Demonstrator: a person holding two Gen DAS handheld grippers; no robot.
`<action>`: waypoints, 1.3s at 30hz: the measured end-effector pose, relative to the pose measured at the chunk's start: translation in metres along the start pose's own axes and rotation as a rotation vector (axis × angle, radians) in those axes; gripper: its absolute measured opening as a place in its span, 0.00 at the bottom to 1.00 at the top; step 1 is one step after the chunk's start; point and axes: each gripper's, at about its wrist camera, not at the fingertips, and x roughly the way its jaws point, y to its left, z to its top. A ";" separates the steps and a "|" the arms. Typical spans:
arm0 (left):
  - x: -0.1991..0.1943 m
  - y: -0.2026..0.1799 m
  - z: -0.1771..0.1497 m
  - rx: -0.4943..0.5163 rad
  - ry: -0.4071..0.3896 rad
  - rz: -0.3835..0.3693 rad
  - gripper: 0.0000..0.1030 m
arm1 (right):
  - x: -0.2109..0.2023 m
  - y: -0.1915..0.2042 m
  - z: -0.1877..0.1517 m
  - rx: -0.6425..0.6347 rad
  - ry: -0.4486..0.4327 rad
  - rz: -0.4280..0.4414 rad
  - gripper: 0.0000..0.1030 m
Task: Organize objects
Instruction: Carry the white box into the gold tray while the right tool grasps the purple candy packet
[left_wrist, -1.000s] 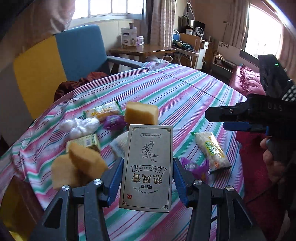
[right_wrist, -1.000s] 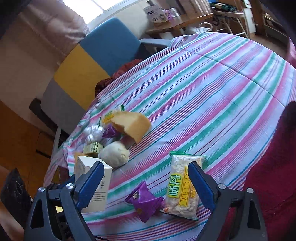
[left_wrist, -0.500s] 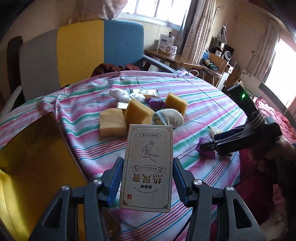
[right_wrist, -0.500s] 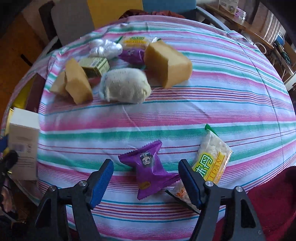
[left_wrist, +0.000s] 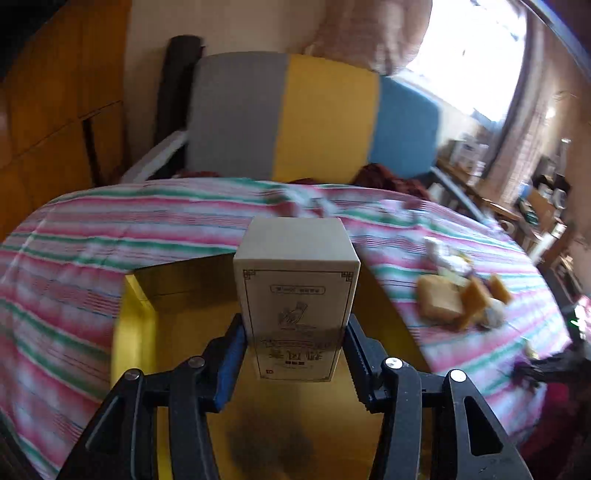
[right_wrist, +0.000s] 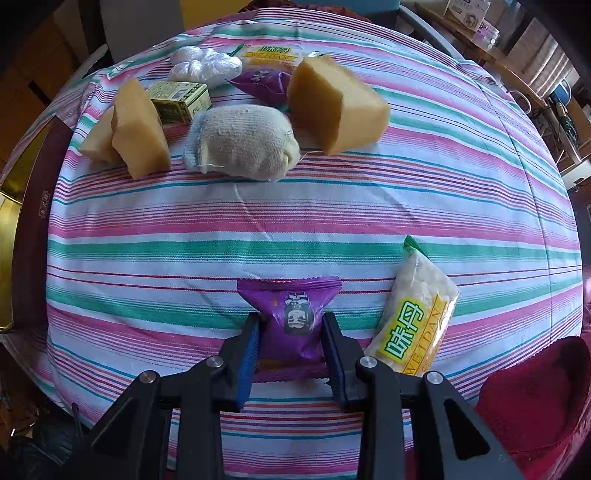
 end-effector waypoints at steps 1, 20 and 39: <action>0.008 0.013 0.003 -0.017 0.012 0.031 0.50 | 0.000 -0.001 0.000 0.000 -0.001 0.001 0.32; 0.092 0.077 0.025 -0.079 0.230 0.283 0.51 | 0.007 -0.008 0.005 0.024 -0.005 0.024 0.32; 0.012 0.066 -0.026 -0.157 0.032 0.231 0.81 | 0.012 -0.004 0.003 0.023 -0.007 0.010 0.32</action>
